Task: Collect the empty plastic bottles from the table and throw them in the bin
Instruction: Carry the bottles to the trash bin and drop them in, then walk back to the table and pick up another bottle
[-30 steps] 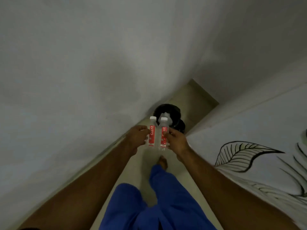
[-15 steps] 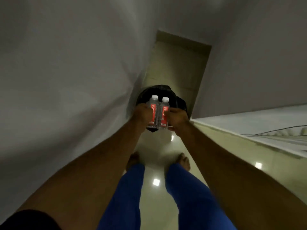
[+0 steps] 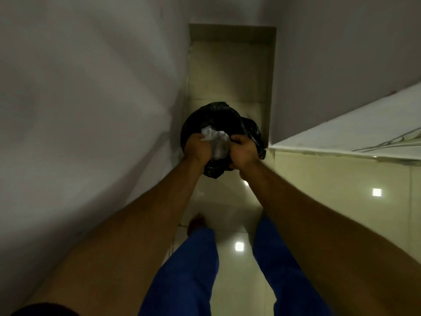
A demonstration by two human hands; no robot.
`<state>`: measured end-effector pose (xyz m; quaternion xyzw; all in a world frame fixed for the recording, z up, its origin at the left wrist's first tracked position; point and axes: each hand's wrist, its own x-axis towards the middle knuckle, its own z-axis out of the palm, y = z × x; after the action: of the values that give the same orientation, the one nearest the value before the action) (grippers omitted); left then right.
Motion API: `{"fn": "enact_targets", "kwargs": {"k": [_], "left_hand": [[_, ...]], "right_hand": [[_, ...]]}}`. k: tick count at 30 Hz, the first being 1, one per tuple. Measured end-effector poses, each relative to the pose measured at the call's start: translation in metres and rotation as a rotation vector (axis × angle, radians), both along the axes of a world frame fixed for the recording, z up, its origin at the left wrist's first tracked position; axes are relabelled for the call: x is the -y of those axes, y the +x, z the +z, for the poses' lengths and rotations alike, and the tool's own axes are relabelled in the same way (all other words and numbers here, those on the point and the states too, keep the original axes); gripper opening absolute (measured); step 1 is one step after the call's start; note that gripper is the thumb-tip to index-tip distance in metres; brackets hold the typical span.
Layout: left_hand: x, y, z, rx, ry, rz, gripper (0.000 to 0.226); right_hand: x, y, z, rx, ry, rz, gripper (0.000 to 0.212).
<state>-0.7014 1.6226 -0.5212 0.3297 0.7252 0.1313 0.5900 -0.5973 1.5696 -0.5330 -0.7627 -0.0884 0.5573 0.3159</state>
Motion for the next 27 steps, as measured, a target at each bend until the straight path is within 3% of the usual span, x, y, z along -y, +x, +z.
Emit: {"fn": "enact_targets", "kwargs": {"k": [2,7,15,20,27], "left_hand": [[0.009,0.003,0.046,-0.017,0.012,-0.066,0.036],[0.048,0.032,0.188,-0.001,0.093,-0.231,0.031],[0.161,0.143,0.423,0.168,0.172,-0.718,0.013],[0.258,0.247,0.514,0.297,0.196,-0.951,0.015],[0.423,0.408,0.602,0.507,0.320,-1.264,0.011]], "right_hand": [[0.015,0.005,0.046,-0.006,0.006,-0.103,0.009],[0.064,0.030,0.218,-0.022,0.073,-0.242,0.023],[0.224,0.118,0.453,0.011,0.215,-0.653,0.014],[0.356,0.191,0.534,0.105,0.268,-0.891,0.021],[0.540,0.307,0.610,0.307,0.357,-1.189,0.006]]}}
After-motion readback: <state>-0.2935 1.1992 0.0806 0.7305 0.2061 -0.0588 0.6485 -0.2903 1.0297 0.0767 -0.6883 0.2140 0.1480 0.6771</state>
